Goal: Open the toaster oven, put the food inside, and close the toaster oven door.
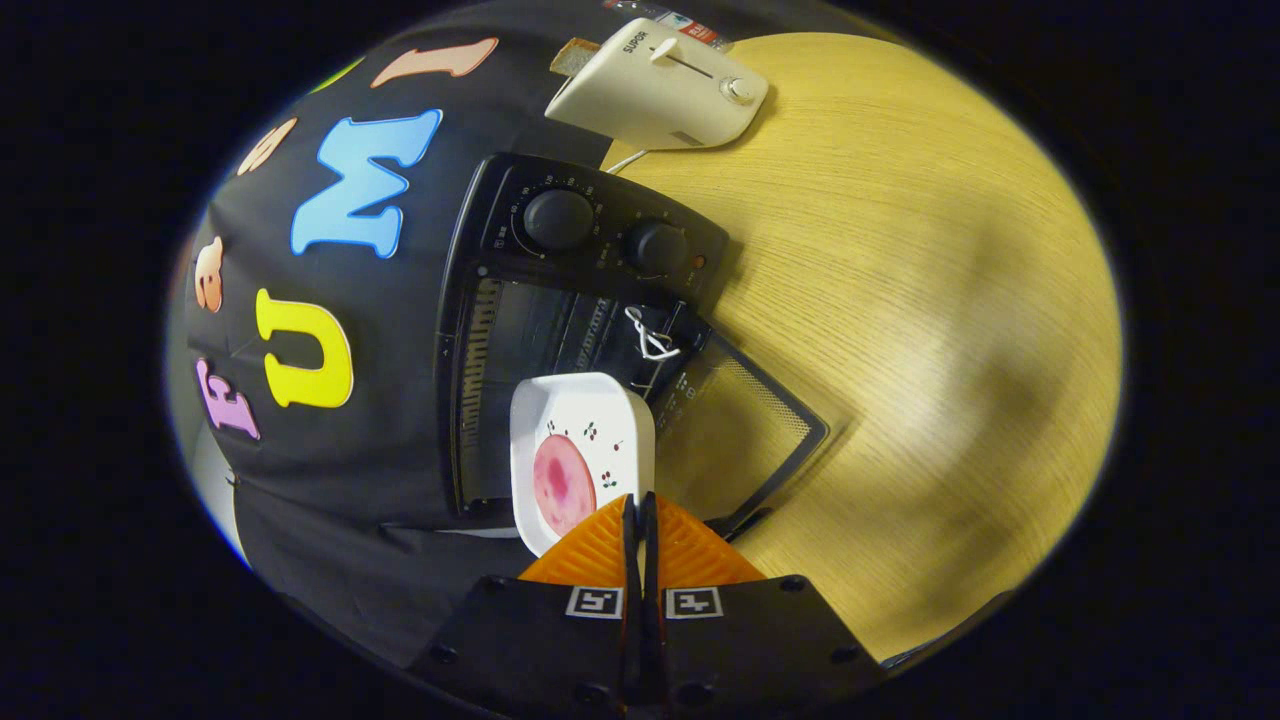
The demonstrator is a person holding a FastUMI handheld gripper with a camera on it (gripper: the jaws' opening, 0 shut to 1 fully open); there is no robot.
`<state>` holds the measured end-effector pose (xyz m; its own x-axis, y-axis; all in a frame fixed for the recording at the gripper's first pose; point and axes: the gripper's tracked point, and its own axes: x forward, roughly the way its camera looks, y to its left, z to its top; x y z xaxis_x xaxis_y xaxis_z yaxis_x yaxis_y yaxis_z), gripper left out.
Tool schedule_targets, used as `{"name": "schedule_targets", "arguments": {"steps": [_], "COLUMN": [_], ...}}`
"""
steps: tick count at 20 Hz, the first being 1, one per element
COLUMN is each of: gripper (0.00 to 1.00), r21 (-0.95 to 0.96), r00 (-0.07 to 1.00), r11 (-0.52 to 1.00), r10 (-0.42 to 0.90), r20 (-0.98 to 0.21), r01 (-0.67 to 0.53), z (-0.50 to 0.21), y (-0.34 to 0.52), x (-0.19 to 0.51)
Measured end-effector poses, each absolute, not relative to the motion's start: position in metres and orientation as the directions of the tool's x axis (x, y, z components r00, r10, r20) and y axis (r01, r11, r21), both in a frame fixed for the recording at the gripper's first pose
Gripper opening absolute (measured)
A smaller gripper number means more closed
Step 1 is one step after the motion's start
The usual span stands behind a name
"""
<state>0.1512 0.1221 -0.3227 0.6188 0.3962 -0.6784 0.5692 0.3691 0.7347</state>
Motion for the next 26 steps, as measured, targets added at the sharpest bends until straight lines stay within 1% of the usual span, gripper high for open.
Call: {"name": "schedule_targets", "arguments": {"steps": [3,8,11,15,17,20,21,22,23,24,25,26], "gripper": [0.02,0.02,0.02,0.02,0.04,0.04,0.04,0.07,0.12,0.12,0.27,0.4], "r21": [0.744,0.763,0.751,0.741,0.747,0.747,0.764,0.782,0.789,0.805,0.815,0.824], "r00": [0.667,0.704,0.704,0.718,0.725,0.73,0.748,0.763,0.765,0.779,0.786,0.791], "r11": [0.314,0.197,0.163,0.147,0.106,0.081,0.067,0.054,0.057,0.06,0.076,0.101], "r10": [0.33,0.295,0.268,0.186,0.186,0.17,0.169,0.187,0.208,0.221,0.228,0.235], "r20": [-0.668,-0.645,-0.657,-0.671,-0.663,-0.662,-0.642,-0.618,-0.609,-0.587,-0.575,-0.565], "r01": [0.59,0.616,0.639,0.655,0.656,0.659,0.641,0.621,0.612,0.59,0.574,0.558], "z": [-0.327,-0.337,-0.346,-0.356,-0.356,-0.356,-0.352,-0.347,-0.344,-0.339,-0.334,-0.33], "y": [0.128,0.152,0.16,0.155,0.157,0.155,0.153,0.157,0.164,0.165,0.167,0.168], "x": [0.172,0.199,0.212,0.231,0.241,0.253,0.258,0.264,0.261,0.261,0.26,0.257]}}
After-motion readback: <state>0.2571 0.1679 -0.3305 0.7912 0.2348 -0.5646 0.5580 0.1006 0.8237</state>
